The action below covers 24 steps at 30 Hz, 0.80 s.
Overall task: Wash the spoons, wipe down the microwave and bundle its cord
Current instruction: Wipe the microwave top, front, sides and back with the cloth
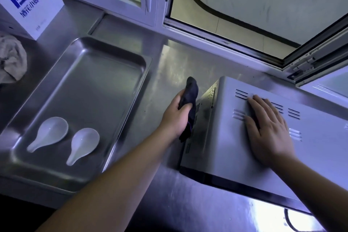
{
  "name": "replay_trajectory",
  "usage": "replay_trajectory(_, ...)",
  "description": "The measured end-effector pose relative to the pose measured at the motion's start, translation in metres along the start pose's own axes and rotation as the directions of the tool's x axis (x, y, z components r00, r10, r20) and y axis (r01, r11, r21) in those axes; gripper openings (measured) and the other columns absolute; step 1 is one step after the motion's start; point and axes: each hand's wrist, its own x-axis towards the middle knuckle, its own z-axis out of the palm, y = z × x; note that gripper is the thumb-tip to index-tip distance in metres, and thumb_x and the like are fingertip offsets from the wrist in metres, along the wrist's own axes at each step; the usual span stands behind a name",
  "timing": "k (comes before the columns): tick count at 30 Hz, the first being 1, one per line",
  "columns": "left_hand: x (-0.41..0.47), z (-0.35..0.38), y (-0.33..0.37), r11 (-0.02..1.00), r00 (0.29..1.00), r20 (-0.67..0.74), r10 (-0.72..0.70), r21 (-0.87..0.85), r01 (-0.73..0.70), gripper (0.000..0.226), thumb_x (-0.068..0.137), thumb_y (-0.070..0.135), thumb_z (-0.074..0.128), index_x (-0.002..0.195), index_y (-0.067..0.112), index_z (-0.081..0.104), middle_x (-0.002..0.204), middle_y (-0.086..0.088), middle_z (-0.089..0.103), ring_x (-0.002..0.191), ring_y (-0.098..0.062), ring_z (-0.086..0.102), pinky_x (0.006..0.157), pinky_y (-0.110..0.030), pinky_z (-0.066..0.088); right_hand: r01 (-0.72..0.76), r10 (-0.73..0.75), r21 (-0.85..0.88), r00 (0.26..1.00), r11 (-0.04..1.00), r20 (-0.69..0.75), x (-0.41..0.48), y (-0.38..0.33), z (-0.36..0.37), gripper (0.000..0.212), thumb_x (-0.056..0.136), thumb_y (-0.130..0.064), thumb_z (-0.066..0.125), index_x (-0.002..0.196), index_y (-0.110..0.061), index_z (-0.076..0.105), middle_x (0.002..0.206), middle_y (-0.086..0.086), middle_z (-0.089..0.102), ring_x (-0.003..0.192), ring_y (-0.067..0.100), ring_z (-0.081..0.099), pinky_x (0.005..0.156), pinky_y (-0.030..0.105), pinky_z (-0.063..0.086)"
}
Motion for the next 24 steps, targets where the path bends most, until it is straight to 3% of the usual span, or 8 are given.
replay_trajectory(2, 0.017, 0.009, 0.002, 1.0, 1.0, 0.03, 0.002, -0.024, -0.001, 0.053, 0.101, 0.013, 0.052, 0.149, 0.034, 0.053, 0.136, 0.015, 0.066, 0.121, 0.0, 0.06, 0.097, -0.012, 0.042, 0.004, -0.004, -0.004, 1.0, 1.0, -0.003, 0.001, 0.001, 0.001, 0.059, 0.1, -0.048, 0.034, 0.156, -0.031, 0.036, 0.164, -0.012, 0.031, 0.155, 0.013, 0.017, 0.125, 0.038, 0.017)
replay_trajectory(6, 0.046, 0.03, 0.006, 0.991, 0.997, 0.064, -0.032, -0.125, 0.04, 0.049, 0.096, 0.018, 0.051, 0.143, 0.028, 0.06, 0.135, -0.007, 0.069, 0.128, -0.031, 0.062, 0.113, -0.045, 0.044, 0.022, -0.022, -0.001, 1.0, 1.0, -0.015, 0.001, 0.002, 0.002, 0.059, 0.1, -0.045, 0.037, 0.156, -0.028, 0.038, 0.164, -0.01, 0.033, 0.155, 0.016, 0.02, 0.125, 0.041, 0.02)
replay_trajectory(12, 0.05, 0.047, 0.031, 0.941, 0.965, 0.246, 0.086, -0.339, 0.002, 0.065, 0.083, 0.007, 0.042, 0.147, 0.007, 0.056, 0.15, -0.005, 0.058, 0.143, -0.018, 0.05, 0.125, -0.042, 0.031, 0.042, -0.042, -0.003, 0.999, 0.999, -0.033, 0.003, 0.003, 0.004, 0.058, 0.1, -0.039, 0.041, 0.156, -0.025, 0.038, 0.163, -0.007, 0.034, 0.154, 0.018, 0.022, 0.124, 0.043, 0.021)
replay_trajectory(16, 0.04, 0.048, 0.037, 0.931, 0.963, 0.233, 0.131, -0.363, -0.039, 0.059, 0.093, -0.007, 0.035, 0.15, 0.0, 0.049, 0.151, -0.016, 0.055, 0.138, -0.023, 0.052, 0.1, -0.013, 0.046, 0.045, -0.045, 0.003, 0.998, 0.999, -0.034, 0.003, 0.002, 0.004, 0.058, 0.1, -0.037, 0.042, 0.156, -0.025, 0.037, 0.163, -0.007, 0.034, 0.155, 0.017, 0.021, 0.124, 0.044, 0.021)
replay_trajectory(19, 0.019, 0.046, 0.044, 0.94, 0.95, 0.259, 0.176, -0.329, -0.085, 0.055, 0.097, -0.01, 0.036, 0.148, 0.002, 0.052, 0.129, -0.021, 0.068, 0.093, 0.0, 0.062, 0.07, -0.003, 0.044, 0.041, -0.041, 0.002, 0.999, 0.999, -0.03, 0.003, 0.002, 0.004, 0.059, 0.099, -0.037, 0.042, 0.156, -0.026, 0.036, 0.164, -0.007, 0.033, 0.155, 0.017, 0.021, 0.124, 0.044, 0.022)
replay_trajectory(21, 0.005, 0.046, 0.043, 0.94, 0.948, 0.251, 0.195, -0.325, -0.107, 0.05, 0.1, -0.011, 0.037, 0.145, 0.002, 0.055, 0.111, -0.037, 0.059, 0.069, 0.008, 0.058, 0.063, -0.003, 0.04, 0.038, -0.038, -0.002, 0.999, 0.999, -0.03, 0.004, 0.002, 0.004, 0.059, 0.099, -0.039, 0.041, 0.156, -0.025, 0.037, 0.163, -0.006, 0.034, 0.154, 0.018, 0.022, 0.124, 0.044, 0.022)
replay_trajectory(23, -0.009, 0.046, 0.036, 0.928, 0.943, 0.232, 0.24, -0.34, -0.153, 0.044, 0.104, -0.004, 0.041, 0.144, 0.002, 0.057, 0.119, -0.042, 0.047, 0.074, -0.001, 0.067, 0.067, -0.003, 0.039, 0.038, -0.038, -0.003, 0.999, 0.999, -0.032, 0.004, 0.002, 0.005, 0.059, 0.099, -0.04, 0.041, 0.156, -0.024, 0.037, 0.163, -0.005, 0.035, 0.154, 0.019, 0.022, 0.124, 0.044, 0.022)
replay_trajectory(24, -0.016, 0.045, 0.031, 0.925, 0.936, 0.228, 0.267, -0.333, -0.183, 0.042, 0.104, 0.001, 0.042, 0.143, 0.004, 0.057, 0.116, -0.042, 0.049, 0.104, -0.012, 0.067, 0.071, -0.004, 0.039, 0.039, -0.039, -0.004, 0.999, 0.999, -0.034, 0.004, 0.002, 0.005, 0.059, 0.099, -0.04, 0.041, 0.155, -0.024, 0.038, 0.163, -0.005, 0.035, 0.154, 0.019, 0.022, 0.124, 0.044, 0.022)
